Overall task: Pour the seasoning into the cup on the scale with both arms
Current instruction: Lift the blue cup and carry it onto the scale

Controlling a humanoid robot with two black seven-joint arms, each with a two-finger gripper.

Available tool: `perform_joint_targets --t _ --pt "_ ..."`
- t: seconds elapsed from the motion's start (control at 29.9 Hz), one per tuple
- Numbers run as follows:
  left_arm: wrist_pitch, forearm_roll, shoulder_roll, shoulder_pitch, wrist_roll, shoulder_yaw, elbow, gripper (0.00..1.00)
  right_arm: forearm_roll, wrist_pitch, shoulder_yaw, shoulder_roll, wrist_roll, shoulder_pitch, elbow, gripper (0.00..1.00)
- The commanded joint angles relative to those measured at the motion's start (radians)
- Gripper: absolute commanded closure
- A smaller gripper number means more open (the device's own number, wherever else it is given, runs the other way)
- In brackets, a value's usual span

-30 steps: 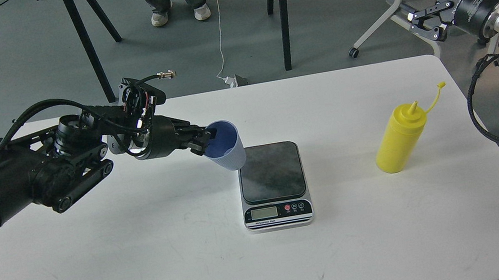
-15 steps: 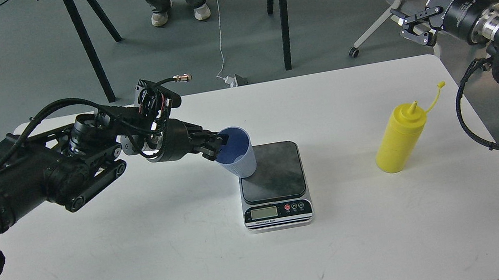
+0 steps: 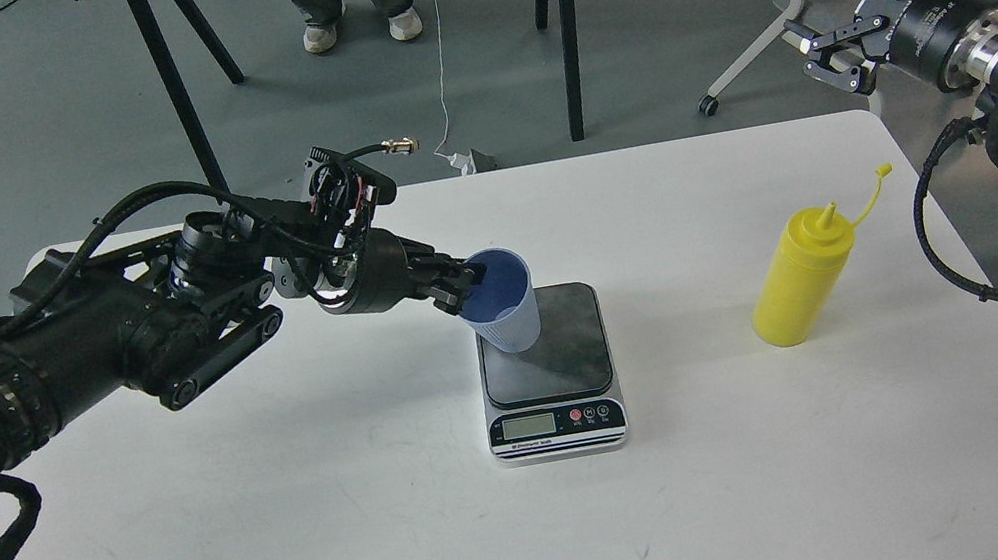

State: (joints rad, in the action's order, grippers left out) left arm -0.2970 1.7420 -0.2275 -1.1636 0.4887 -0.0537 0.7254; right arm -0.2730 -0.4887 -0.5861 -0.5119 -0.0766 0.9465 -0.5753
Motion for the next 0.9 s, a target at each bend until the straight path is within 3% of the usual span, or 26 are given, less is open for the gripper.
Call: perform_joint_targets --t 0.0,0.87 --pt "-0.008 -0.002 0.002 -0.004 0.0 0.0 0.0 0.94 0.0 0.0 0.0 0.0 0.0 0.001 0.0 0.01" --pt "-0.013 -0.004 0.025 -0.002 0.0 -0.001 -0.001 0.92 0.0 0.0 -0.001 0.004 0.0 -0.002 0.002 0.01"
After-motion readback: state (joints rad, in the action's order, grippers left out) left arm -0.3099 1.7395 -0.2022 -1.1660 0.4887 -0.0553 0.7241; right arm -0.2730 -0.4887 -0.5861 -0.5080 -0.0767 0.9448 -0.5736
